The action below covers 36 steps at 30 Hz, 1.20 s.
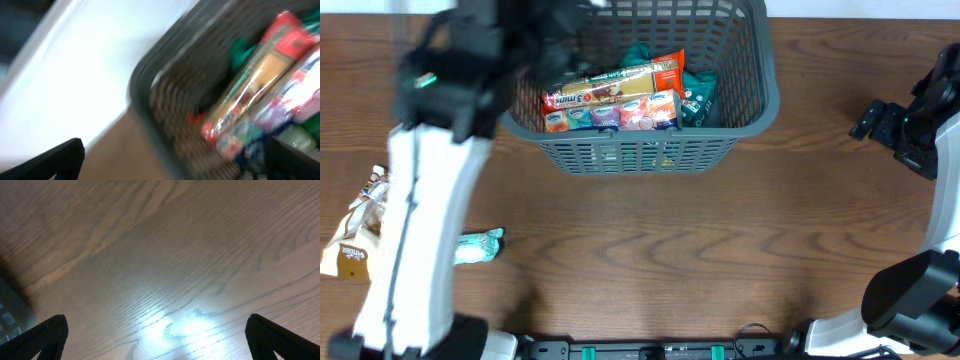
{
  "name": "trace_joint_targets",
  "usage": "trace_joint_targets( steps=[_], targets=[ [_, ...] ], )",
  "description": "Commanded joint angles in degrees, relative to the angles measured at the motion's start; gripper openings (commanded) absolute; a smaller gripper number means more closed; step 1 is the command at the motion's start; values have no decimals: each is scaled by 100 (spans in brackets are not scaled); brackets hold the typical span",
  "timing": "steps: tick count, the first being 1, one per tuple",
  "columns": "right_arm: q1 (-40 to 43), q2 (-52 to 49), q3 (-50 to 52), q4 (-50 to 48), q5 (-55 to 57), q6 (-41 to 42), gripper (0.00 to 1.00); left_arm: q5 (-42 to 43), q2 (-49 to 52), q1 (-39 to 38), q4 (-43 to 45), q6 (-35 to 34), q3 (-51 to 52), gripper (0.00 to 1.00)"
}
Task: Pack container
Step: 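Release the spaghetti and move the left gripper down to the mint wipe pouch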
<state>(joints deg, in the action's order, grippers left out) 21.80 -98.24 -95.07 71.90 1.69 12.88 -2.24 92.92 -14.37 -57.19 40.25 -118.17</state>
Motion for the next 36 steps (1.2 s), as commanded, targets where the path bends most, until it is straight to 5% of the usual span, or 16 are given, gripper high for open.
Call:
trace_joint_targets(
  steps=[1,6,10,18,22,27,32,36],
  targets=[
    [24,20,9,-13,-24,-122,99,-619,-302,640,-787,-2002,11,99],
    [26,20,9,-52,-22,-184,99,-619,-614,1644,-2247,-3683,22,99],
    [31,20,9,-94,-22,-184,99,-621,-920,2208,-2758,-3980,302,99],
    [28,20,9,-125,-24,-184,99,17,-2426,2621,-2457,-4315,2481,99],
    [28,20,9,-212,-24,-181,99,31,-3067,2621,-2105,-5851,3886,98],
    [28,20,9,-378,-24,-181,99,7,-3314,2621,-1547,-6743,5228,99],
    [28,20,9,-490,-24,-181,99,-483,-3224,2621,-1003,-6186,5700,99],
    [28,20,9,-658,-24,-179,99,-1128,-3060,2621,-269,-4057,5812,99]
  ],
)
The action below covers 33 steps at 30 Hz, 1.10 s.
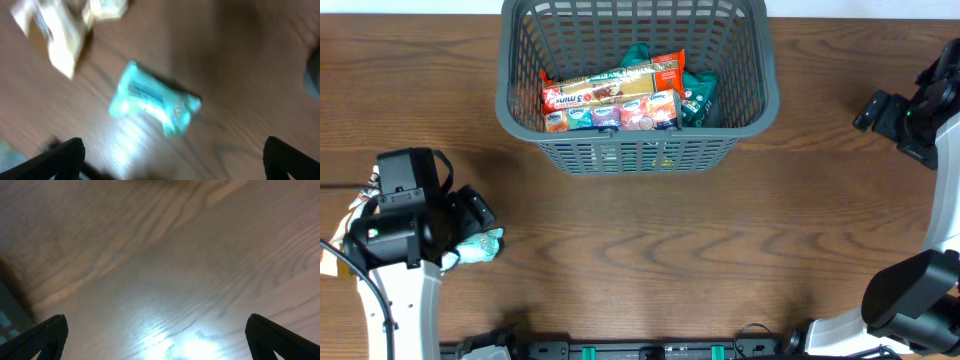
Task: Pack container
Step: 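Release the spaghetti and move the left gripper down to the mint wipe pouch, then close the left gripper on the mint-green wet-wipe pouch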
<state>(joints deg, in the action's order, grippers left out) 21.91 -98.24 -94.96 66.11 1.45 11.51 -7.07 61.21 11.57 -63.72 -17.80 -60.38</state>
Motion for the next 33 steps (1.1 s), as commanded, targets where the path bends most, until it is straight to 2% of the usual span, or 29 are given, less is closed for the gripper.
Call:
trace_joint_targets(
  steps=[1,4,5,7,10,13,17,19,25,33],
  targets=[
    [17,20,-2,-98,-2,-37,99,-634,188,26,605,2522,33,99],
    [13,20,-2,-72,-44,24,99,-378,452,26,1021,4878,33,99],
    [13,20,-2,-50,-85,22,99,-363,551,26,1088,5449,33,98],
    [13,20,-2,-31,-87,22,99,-343,758,26,1272,6070,33,98],
    [13,20,-2,-31,-87,22,99,-63,1121,26,1462,6428,33,99],
    [13,20,-2,-39,-85,20,99,323,1596,26,1460,6452,33,98],
    [13,20,-2,-55,-83,-55,99,487,2260,26,868,6461,33,99],
    [13,20,-2,-57,-81,-96,99,428,2509,42,431,6712,33,99],
    [15,20,0,-81,-81,-136,99,278,2597,232,76,6784,33,99],
    [20,20,0,-105,26,-175,99,350,2594,994,39,6970,46,98]
  ],
)
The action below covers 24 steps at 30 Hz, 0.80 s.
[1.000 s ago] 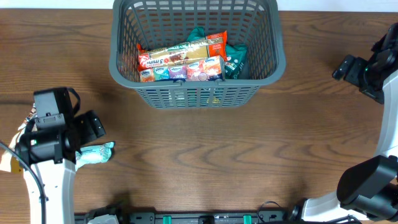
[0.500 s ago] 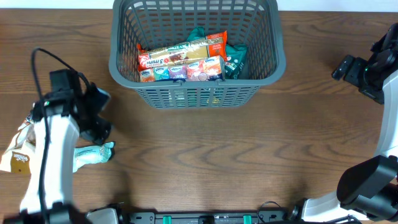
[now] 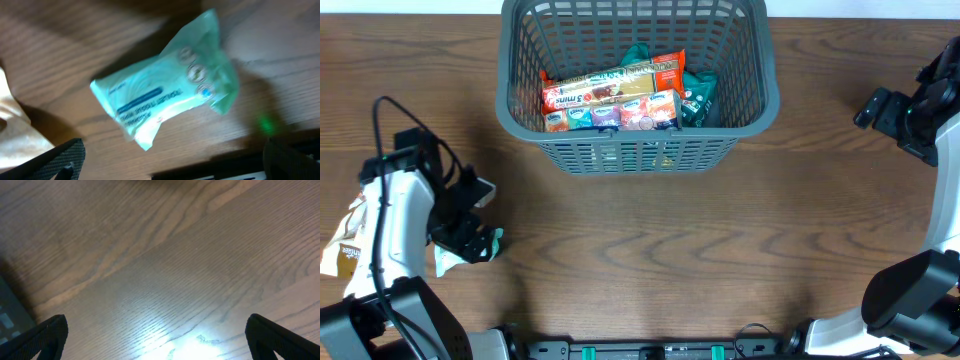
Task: Pack container
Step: 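Close the left gripper on the mint-green wet-wipe pouch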
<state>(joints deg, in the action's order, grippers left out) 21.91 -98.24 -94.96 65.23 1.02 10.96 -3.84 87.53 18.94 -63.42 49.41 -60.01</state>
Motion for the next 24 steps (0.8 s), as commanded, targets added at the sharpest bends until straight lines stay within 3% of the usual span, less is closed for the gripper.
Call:
trace_joint_targets(
  steps=[1,20,24],
  targets=[
    [20,20,0,-22,70,-120,99,57,-37,299,37,310,17,98],
    [17,20,-2,81,37,-70,99,223,426,380,1941,713,1126,100],
    [17,20,-2,103,37,-70,99,474,623,380,1958,715,1128,86]
  ],
)
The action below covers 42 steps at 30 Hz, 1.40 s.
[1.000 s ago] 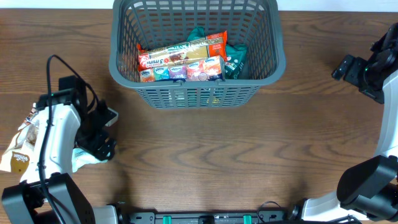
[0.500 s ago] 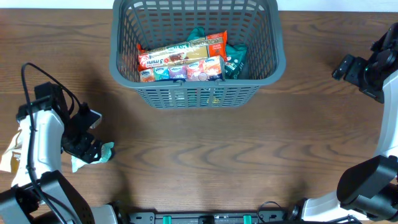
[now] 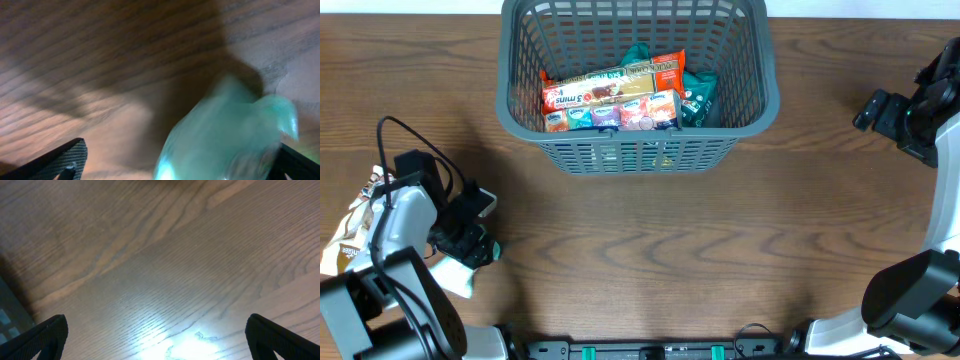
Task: Pack container
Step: 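Close the left gripper on the mint-green wet-wipe pouch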
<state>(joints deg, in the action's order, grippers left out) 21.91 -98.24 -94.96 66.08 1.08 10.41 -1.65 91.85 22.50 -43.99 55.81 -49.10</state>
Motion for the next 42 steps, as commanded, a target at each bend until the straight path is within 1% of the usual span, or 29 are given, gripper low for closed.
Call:
trace_joint_targets(
  steps=[1,2,4,9,11,14,16,17,18,19,20,21,22,25,26,27,28,29,31,33,35,36,37,38,39,40,42],
  targets=[
    [17,20,-2,17,33,-17,99,310,223,20,17,72,35,79],
    [17,20,-2,17,31,-17,99,380,234,20,17,72,37,68],
    [17,20,-2,17,33,-17,99,501,221,13,17,68,35,50],
    [17,20,-2,22,31,-17,99,872,122,-37,22,-243,35,49],
    [17,20,-2,20,13,-15,99,988,72,-79,44,-372,35,45],
    [17,20,-2,17,-4,-17,99,1158,-7,-157,48,-409,33,43],
    [15,20,-2,20,-2,-17,99,1292,-70,-210,70,-437,33,44],
    [15,20,-2,22,-4,-17,99,1307,-96,-227,98,-538,33,44],
    [15,20,0,33,-4,-17,99,1305,-122,-247,166,-752,33,47],
    [13,20,-2,63,-4,-17,99,1305,-188,-262,284,-1172,-7,41],
    [13,20,-2,79,-4,-17,99,1305,-219,-260,304,-1344,-39,17],
    [13,20,-2,85,-2,-17,99,1305,-245,-260,308,-1517,-79,6],
    [13,20,-2,85,-4,-17,99,1305,-273,-260,319,-1657,-114,6],
    [13,20,-2,87,-4,-17,99,1303,-337,-260,319,-1679,-155,5],
    [13,20,-2,90,-4,-17,99,1300,-343,-260,319,-1676,-155,6],
    [13,20,-2,94,-4,-17,99,1300,-343,-260,319,-1676,-155,12],
    [13,20,-2,98,-4,-17,99,1300,-343,-260,319,-1674,-155,35],
    [13,20,-2,101,-4,-20,99,1300,-343,-260,321,-1674,-155,50],
    [13,20,-2,103,-2,-20,99,1300,-343,-260,319,-1674,-155,50],
    [15,20,-2,109,-2,-20,99,1300,-343,-260,315,-1676,-155,47],
    [17,20,0,107,-2,-20,99,1300,-343,-260,313,-1676,-155,47],
    [17,20,-2,105,-2,-22,99,1298,-343,-260,299,-1676,-155,50],
    [17,20,0,98,-2,-20,99,1298,-343,-260,291,-1676,-155,56],
    [17,20,-2,94,-2,-20,99,1283,-343,-260,269,-1676,-155,67],
    [17,20,-2,92,-2,-22,99,1237,-343,-260,243,-1674,-155,70],
    [17,20,-2,94,0,-22,99,1143,-343,-260,205,-1674,-155,70],
    [17,20,0,94,0,-22,99,931,-343,-260,131,-1672,-153,77]
  ],
)
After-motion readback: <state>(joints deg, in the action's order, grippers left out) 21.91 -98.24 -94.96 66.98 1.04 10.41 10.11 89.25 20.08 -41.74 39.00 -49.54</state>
